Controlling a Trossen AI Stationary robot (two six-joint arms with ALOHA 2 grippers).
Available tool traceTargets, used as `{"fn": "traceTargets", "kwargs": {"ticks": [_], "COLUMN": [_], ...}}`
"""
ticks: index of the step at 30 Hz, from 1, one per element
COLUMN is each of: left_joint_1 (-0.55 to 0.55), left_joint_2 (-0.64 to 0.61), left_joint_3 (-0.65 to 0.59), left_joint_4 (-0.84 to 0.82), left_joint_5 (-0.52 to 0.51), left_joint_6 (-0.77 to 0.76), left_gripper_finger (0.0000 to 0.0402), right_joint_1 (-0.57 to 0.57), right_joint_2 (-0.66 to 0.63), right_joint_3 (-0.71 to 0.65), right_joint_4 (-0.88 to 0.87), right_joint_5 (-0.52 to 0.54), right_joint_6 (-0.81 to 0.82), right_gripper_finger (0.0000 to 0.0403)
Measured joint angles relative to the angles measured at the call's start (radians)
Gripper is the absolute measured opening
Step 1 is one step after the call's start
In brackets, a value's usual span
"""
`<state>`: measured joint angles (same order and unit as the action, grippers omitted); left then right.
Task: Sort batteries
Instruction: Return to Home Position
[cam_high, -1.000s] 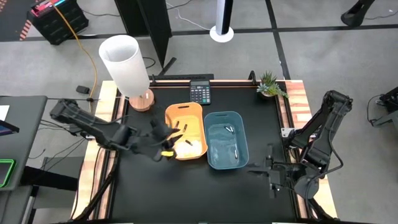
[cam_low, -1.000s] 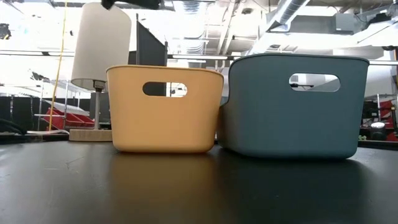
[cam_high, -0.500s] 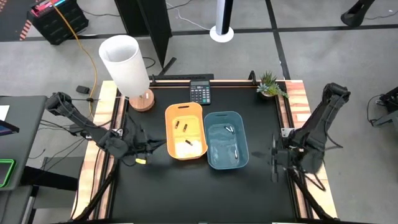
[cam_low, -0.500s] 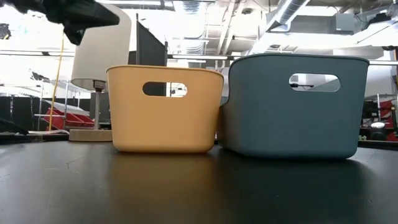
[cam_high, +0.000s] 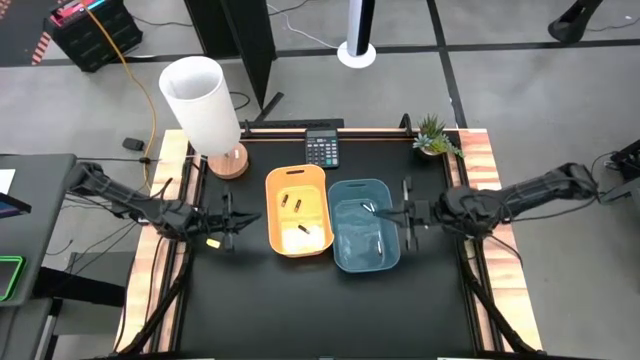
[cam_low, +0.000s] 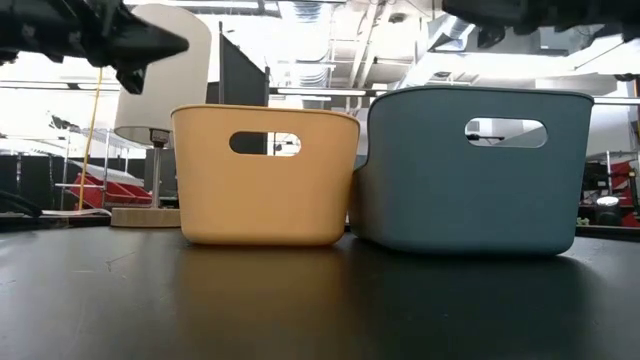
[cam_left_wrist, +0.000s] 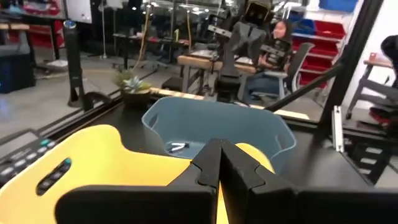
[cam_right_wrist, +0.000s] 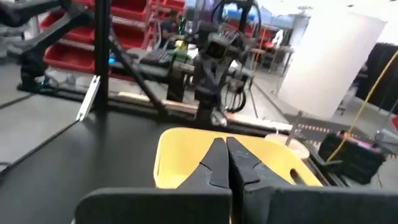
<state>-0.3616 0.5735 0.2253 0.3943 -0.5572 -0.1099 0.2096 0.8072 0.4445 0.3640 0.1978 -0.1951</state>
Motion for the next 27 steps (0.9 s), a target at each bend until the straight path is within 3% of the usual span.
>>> {"fn": "traceTargets", "kwargs": {"ticks": [6,13,18,27], "left_joint_1": [0.103,0.122,0.122,0.122], "left_joint_2": [0.001,-0.054,-0.135,-0.354], "left_joint_3": [-0.056,-0.104,-0.125,-0.15], "left_joint_4": [0.039,0.035,0.001,-0.205], "left_joint_5": [0.091,0.102,0.095,0.084], "left_joint_6": [0.008,-0.006,0.019,0.045], "left_gripper_finger": [0.0,0.0,0.0,0.0], "right_joint_1": [-0.053,-0.053,-0.054,-0.053], "right_joint_2": [-0.059,-0.245,-0.383,-0.663], "right_joint_3": [-0.132,-0.281,-0.305,-0.305], "right_joint_4": [0.166,0.166,0.006,-0.289], "right_joint_5": [-0.036,-0.035,-0.02,-0.014], "right_joint_6": [-0.005,0.019,0.025,0.029], "right_gripper_finger": [0.0,0.0,0.0,0.0]}}
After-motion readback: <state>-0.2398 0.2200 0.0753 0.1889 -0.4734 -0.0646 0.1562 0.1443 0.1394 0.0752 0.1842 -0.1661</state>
